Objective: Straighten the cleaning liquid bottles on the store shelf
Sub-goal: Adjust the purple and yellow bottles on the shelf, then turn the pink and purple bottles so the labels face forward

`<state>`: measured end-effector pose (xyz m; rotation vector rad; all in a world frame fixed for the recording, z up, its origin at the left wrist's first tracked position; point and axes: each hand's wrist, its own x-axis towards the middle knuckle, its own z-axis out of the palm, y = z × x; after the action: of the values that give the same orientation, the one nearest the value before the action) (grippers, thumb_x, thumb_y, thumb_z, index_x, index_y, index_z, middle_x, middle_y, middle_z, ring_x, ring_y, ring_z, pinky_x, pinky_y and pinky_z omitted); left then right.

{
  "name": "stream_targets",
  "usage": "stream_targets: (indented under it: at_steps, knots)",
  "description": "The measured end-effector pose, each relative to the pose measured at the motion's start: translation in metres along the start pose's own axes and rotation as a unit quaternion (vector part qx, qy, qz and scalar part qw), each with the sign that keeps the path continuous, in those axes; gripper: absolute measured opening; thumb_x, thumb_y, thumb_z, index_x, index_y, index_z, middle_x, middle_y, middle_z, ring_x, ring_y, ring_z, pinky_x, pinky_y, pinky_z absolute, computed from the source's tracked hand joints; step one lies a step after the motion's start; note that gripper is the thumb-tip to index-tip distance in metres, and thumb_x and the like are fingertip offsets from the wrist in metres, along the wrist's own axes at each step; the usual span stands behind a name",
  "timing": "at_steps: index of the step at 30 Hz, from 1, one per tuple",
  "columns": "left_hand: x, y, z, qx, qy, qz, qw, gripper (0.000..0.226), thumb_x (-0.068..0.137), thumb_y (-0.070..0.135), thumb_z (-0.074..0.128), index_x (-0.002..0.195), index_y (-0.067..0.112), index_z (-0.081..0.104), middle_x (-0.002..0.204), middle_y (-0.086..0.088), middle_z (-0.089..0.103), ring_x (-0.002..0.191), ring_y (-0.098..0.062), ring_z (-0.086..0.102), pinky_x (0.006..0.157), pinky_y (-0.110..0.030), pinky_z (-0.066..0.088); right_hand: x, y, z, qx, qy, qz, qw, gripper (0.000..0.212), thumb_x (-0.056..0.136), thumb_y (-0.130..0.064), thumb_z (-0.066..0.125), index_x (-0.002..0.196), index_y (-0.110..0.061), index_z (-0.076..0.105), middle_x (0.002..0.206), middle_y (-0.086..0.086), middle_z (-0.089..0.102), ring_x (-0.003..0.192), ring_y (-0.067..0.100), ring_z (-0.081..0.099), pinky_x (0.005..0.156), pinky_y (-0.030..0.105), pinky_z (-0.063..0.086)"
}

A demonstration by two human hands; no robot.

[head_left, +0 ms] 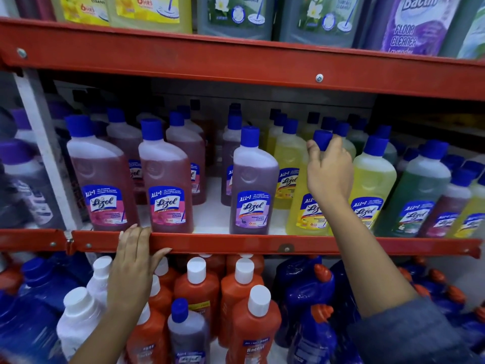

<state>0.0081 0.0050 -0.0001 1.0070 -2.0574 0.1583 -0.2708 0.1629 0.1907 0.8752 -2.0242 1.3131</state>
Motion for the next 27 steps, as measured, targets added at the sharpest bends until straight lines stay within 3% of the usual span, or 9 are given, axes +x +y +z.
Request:
stream_targets:
  at_steps: [5, 7, 9, 10, 12, 15, 21, 27]
  knots:
    - [0.0, 0.0, 0.003, -0.002, 0.022, 0.005, 1.0, 0.074, 0.096, 0.059, 0.025, 0.122, -0.005, 0.051, 0.119, -0.03, 0.056, 0.119, -0.043, 0.046, 0.092, -0.06, 0.048, -0.001, 0.007, -0.001, 0.003, -0.011, 0.007, 1.0, 0.029, 0.098, -0.038, 0.042, 0.09, -0.011, 0.039, 0.096, 0.022, 0.065, 0.094, 0.041, 0.056, 0.066, 0.038, 0.034]
    - [0.001, -0.001, 0.004, 0.0, 0.031, 0.01, 0.999, 0.073, 0.097, 0.058, 0.026, 0.121, -0.006, 0.052, 0.118, -0.03, 0.057, 0.118, -0.042, 0.046, 0.095, -0.059, 0.047, -0.005, 0.009, -0.003, 0.007, -0.016, -0.002, 1.0, 0.03, 0.099, -0.038, 0.041, 0.096, -0.009, 0.044, 0.098, 0.02, 0.064, 0.098, 0.04, 0.055, 0.067, 0.037, 0.033]
    - [0.001, -0.003, 0.005, 0.005, 0.038, 0.013, 0.999, 0.072, 0.097, 0.057, 0.028, 0.12, -0.006, 0.053, 0.118, -0.029, 0.057, 0.117, -0.043, 0.048, 0.099, -0.057, 0.044, -0.016, 0.011, -0.004, 0.004, -0.024, -0.025, 0.999, 0.044, 0.101, -0.037, 0.037, 0.128, -0.004, 0.045, 0.119, 0.021, 0.062, 0.114, 0.038, 0.052, 0.08, 0.039, 0.039]
    - [0.0, -0.005, 0.005, 0.002, 0.038, 0.014, 0.999, 0.072, 0.097, 0.058, 0.028, 0.12, -0.006, 0.053, 0.118, -0.028, 0.058, 0.117, -0.043, 0.05, 0.102, -0.056, 0.043, -0.024, 0.013, -0.003, -0.004, -0.029, -0.038, 0.999, 0.054, 0.102, -0.038, 0.035, 0.143, -0.003, 0.032, 0.138, 0.02, 0.052, 0.128, 0.035, 0.045, 0.096, 0.041, 0.039]
    - [0.0, -0.007, 0.005, -0.006, 0.04, 0.016, 0.999, 0.072, 0.096, 0.058, 0.03, 0.122, -0.005, 0.053, 0.119, -0.027, 0.058, 0.118, -0.042, 0.051, 0.105, -0.054, 0.04, -0.045, 0.017, 0.0, -0.034, -0.026, -0.068, 0.997, 0.066, 0.102, -0.042, 0.032, 0.152, -0.005, 0.011, 0.161, 0.013, 0.022, 0.148, 0.028, 0.021, 0.121, 0.039, 0.018]
    - [0.0, -0.006, 0.006, -0.015, 0.049, 0.021, 0.998, 0.069, 0.093, 0.053, 0.039, 0.131, -0.004, 0.048, 0.127, -0.025, 0.056, 0.123, -0.04, 0.05, 0.107, -0.05, 0.039, -0.082, 0.022, 0.01, -0.093, -0.019, -0.105, 0.99, 0.072, 0.101, -0.045, 0.033, 0.153, -0.006, 0.004, 0.164, 0.013, 0.007, 0.152, 0.025, 0.003, 0.125, 0.039, 0.005]
    - [0.003, -0.001, 0.004, -0.034, 0.046, 0.034, 0.998, 0.075, 0.091, 0.052, 0.041, 0.142, -0.003, 0.038, 0.14, -0.023, 0.048, 0.132, -0.036, 0.044, 0.109, -0.047, 0.037, -0.143, 0.012, 0.046, -0.134, -0.061, -0.181, 0.972, 0.074, 0.099, -0.047, 0.037, 0.152, -0.004, 0.01, 0.162, 0.015, 0.011, 0.151, 0.023, 0.002, 0.124, 0.038, 0.004]
    - [0.018, 0.009, -0.007, -0.126, 0.059, 0.0, 0.99, 0.067, 0.096, 0.048, 0.042, 0.145, 0.004, 0.034, 0.147, -0.016, 0.044, 0.137, -0.026, 0.04, 0.106, -0.035, 0.036, -0.174, -0.04, 0.085, -0.024, -0.122, -0.215, 0.969, 0.067, 0.1, -0.045, 0.033, 0.152, -0.007, 0.016, 0.161, 0.011, 0.019, 0.151, 0.019, 0.009, 0.123, 0.027, 0.005]
